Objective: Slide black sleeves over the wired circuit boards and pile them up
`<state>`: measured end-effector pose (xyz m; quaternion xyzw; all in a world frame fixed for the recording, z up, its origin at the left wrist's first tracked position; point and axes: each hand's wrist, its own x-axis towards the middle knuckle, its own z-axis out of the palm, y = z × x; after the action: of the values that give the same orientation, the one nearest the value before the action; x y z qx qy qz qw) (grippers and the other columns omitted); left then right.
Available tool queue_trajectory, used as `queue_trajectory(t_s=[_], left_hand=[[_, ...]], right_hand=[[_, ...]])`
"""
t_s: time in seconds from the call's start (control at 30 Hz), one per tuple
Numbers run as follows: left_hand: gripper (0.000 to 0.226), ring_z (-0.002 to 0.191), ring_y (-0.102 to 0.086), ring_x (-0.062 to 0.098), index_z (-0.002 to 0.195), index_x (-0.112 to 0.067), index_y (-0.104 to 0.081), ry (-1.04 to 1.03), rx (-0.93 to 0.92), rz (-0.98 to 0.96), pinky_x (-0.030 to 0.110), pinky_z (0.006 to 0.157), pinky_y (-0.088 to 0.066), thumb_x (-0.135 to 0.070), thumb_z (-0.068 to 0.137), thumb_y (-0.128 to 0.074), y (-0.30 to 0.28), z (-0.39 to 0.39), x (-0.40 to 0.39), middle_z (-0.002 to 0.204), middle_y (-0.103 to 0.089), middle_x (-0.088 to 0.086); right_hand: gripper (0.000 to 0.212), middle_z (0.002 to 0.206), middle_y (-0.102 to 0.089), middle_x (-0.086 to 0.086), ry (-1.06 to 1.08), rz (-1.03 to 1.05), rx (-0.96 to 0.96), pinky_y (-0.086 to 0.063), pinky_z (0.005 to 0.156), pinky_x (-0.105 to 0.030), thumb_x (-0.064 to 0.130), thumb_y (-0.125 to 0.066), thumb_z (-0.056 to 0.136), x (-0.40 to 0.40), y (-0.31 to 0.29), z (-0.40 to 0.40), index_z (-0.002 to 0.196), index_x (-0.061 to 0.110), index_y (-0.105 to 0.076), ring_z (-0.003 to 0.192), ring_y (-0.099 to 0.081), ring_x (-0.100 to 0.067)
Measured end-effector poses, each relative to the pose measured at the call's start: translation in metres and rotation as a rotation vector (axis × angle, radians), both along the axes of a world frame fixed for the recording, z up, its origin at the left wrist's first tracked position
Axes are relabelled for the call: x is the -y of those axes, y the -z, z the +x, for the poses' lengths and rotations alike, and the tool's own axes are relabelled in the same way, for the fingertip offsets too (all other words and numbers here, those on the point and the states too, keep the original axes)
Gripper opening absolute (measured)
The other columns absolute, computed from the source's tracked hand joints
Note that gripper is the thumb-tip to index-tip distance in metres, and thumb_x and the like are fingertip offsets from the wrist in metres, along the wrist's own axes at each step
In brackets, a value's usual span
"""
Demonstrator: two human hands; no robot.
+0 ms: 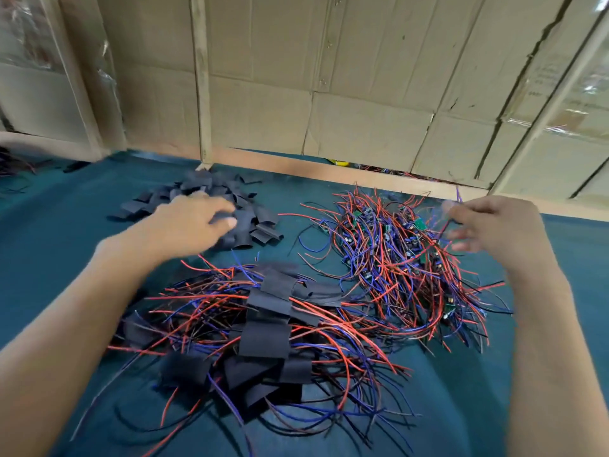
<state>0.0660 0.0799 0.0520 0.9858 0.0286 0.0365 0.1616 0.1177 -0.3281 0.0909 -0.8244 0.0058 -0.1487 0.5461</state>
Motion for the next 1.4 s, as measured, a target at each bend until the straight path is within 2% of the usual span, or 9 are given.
queue_trajectory(t_s=[0.1,0.3,0.4,0.6,0.73,0.97,1.2,1.33,1.4], left_hand=[[0.047,0.129,-0.044,0.036,0.140,-0.034,-0.050,0.013,-0.248,0.226,0.045,0.108,-0.038,-0.049,0.096,-0.056,0.035,0.016,-0.005,0.141,-0.047,0.009],[0.038,0.122,-0.052,0.026,0.125,-0.041,-0.058,-0.030,-0.086,0.311,0.046,0.098,-0.038,-0.048,0.088,-0.067,0.038,0.022,-0.007,0.125,-0.056,-0.003],[0.046,0.114,-0.059,0.023,0.129,-0.036,-0.054,-0.032,0.033,0.175,0.042,0.100,-0.040,-0.045,0.086,-0.071,0.024,0.013,-0.012,0.122,-0.064,-0.005],[0.052,0.094,-0.068,-0.004,0.120,-0.050,-0.058,0.133,0.477,-0.551,0.018,0.089,-0.044,-0.042,0.074,-0.081,-0.056,-0.034,0.010,0.103,-0.069,-0.013],[0.056,0.095,-0.067,-0.006,0.120,-0.048,-0.060,0.273,0.450,-0.518,0.018,0.091,-0.050,-0.048,0.068,-0.080,-0.079,-0.065,0.047,0.101,-0.067,-0.022],[0.045,0.095,-0.062,-0.004,0.117,-0.040,-0.065,0.347,0.366,-0.275,0.019,0.082,-0.051,-0.038,0.073,-0.078,-0.070,-0.071,0.062,0.099,-0.064,-0.019],[0.033,0.073,-0.056,0.002,0.107,-0.038,-0.060,0.221,0.437,-0.374,0.024,0.073,-0.042,-0.023,0.080,-0.068,-0.029,-0.072,0.051,0.092,-0.055,-0.011],[0.023,0.059,-0.031,0.017,0.099,-0.022,-0.054,0.173,0.413,-0.808,0.033,0.061,-0.030,-0.014,0.081,-0.041,-0.014,-0.061,0.057,0.072,-0.042,0.003],[0.029,0.063,-0.035,0.016,0.108,-0.029,-0.054,0.203,0.406,-0.756,0.030,0.065,-0.033,-0.017,0.085,-0.042,-0.006,-0.064,0.056,0.081,-0.042,0.000]], right_hand=[[0.025,0.072,-0.067,-0.013,-0.044,0.102,0.043,-0.058,0.047,-0.027,0.029,-0.079,0.086,-0.003,-0.008,-0.005,0.086,0.006,-0.067,0.055,-0.070,-0.020],[0.029,0.073,-0.072,-0.017,-0.216,0.271,0.028,-0.058,0.054,-0.033,0.026,-0.073,0.091,-0.026,-0.022,-0.017,0.097,0.000,-0.062,0.063,-0.072,-0.030],[0.028,0.074,-0.072,-0.019,-0.306,0.313,0.014,-0.059,0.057,-0.035,0.024,-0.072,0.092,-0.038,-0.027,-0.025,0.096,0.000,-0.059,0.068,-0.072,-0.035],[0.025,0.073,-0.071,-0.020,-0.371,0.311,0.142,-0.062,0.061,-0.042,0.020,-0.073,0.091,-0.058,-0.046,-0.045,0.090,0.001,-0.056,0.063,-0.072,-0.034],[0.026,0.076,-0.070,-0.021,-0.352,0.285,0.252,-0.062,0.062,-0.044,0.017,-0.075,0.088,-0.066,-0.060,-0.060,0.096,0.000,-0.057,0.062,-0.072,-0.033],[0.030,0.071,-0.071,-0.019,-0.329,0.226,0.348,-0.061,0.057,-0.038,0.011,-0.079,0.084,-0.072,-0.069,-0.077,0.075,0.009,-0.051,0.059,-0.071,-0.029],[0.034,0.059,-0.065,-0.012,-0.384,0.313,0.244,-0.056,0.048,-0.034,0.005,-0.073,0.087,-0.089,-0.066,-0.079,0.069,0.009,-0.045,0.044,-0.062,-0.027],[0.025,0.059,-0.065,-0.013,-0.526,0.078,0.069,-0.050,0.042,-0.030,0.015,-0.077,0.081,-0.094,-0.058,-0.078,0.076,0.004,-0.055,0.038,-0.053,-0.024],[0.027,0.063,-0.066,-0.016,-0.612,-0.039,0.026,-0.049,0.047,-0.032,0.025,-0.076,0.077,-0.094,-0.056,-0.079,0.079,0.002,-0.061,0.045,-0.054,-0.025]])
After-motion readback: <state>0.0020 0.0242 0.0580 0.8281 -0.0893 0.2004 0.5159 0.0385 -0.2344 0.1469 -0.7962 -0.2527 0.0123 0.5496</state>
